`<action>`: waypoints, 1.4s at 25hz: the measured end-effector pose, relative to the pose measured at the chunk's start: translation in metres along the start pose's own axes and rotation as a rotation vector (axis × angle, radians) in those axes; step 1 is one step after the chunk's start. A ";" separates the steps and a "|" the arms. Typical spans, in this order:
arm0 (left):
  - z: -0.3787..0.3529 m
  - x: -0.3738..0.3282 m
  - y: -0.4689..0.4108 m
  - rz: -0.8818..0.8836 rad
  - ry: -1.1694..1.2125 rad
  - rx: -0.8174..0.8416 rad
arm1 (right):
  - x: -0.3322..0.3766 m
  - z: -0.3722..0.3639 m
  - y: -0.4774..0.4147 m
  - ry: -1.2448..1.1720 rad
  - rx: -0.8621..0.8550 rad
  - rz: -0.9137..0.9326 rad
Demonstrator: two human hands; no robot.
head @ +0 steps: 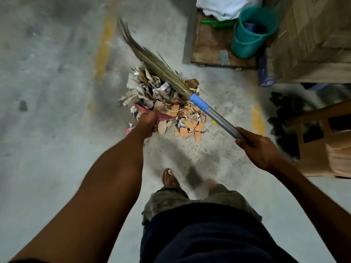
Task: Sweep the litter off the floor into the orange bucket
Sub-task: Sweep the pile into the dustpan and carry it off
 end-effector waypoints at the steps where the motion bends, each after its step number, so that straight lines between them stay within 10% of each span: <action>1: 0.005 -0.002 -0.003 -0.010 -0.012 0.016 | 0.004 -0.001 0.006 -0.036 -0.001 -0.011; 19: 0.019 -0.040 -0.067 -0.014 0.157 -0.103 | 0.027 -0.044 -0.023 -0.095 0.129 -0.019; 35: 0.010 -0.062 -0.074 -0.023 0.225 -0.037 | 0.042 -0.048 -0.046 0.312 0.030 -0.086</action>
Point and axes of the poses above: each hand's wrist, its own y-axis away from the middle knuckle, its own z-axis out of the back of the hand, x = y × z, the point moved 1 cm from there along -y, towards the middle knuckle, and after that the axes turned 2 degrees about -z, right-handed, at the moved point
